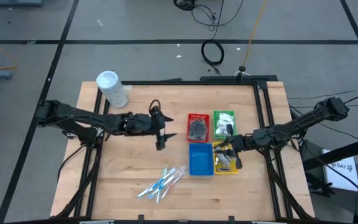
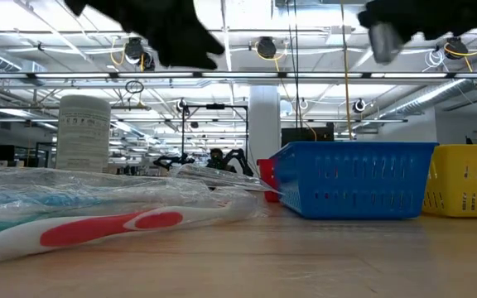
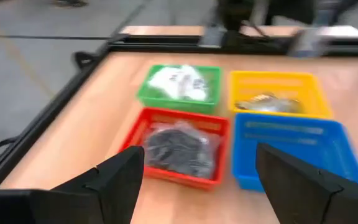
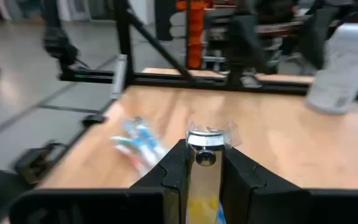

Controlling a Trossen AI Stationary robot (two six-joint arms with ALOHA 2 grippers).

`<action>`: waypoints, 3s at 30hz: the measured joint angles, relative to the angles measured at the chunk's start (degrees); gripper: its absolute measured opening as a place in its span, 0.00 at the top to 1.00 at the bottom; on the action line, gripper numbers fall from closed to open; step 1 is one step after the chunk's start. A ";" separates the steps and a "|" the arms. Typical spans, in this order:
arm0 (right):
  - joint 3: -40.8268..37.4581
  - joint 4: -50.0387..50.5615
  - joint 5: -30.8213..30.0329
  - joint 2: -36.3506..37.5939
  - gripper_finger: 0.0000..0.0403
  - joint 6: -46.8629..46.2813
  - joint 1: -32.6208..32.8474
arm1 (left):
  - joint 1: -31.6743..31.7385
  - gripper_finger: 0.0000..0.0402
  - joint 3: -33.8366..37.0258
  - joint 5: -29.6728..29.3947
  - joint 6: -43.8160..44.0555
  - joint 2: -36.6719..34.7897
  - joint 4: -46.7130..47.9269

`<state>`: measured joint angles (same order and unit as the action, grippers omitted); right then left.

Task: Pick & Place Travel size toiletries
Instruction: Put the silver nail cutter into the yellow bin

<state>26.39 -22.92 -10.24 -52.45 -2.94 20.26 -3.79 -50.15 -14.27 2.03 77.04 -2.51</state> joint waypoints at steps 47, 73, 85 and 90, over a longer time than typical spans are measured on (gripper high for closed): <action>-23.08 -32.82 -10.60 2.14 0.57 -6.26 12.62 | -0.95 0.31 22.92 -7.12 15.11 -1.53 -27.04; -23.12 -32.56 -10.67 2.12 0.58 1.91 9.34 | -37.64 0.37 -8.56 18.98 74.93 18.99 39.59; -23.12 -32.44 -10.65 2.14 0.58 0.62 9.34 | -37.33 0.37 -8.79 21.14 71.45 26.29 31.56; -23.12 -31.89 -10.65 2.14 0.58 0.61 9.34 | -36.72 0.37 -8.92 19.51 70.96 28.05 34.67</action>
<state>3.27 -54.81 -20.88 -50.30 -2.33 29.61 -40.51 -59.07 5.24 72.99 105.09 32.16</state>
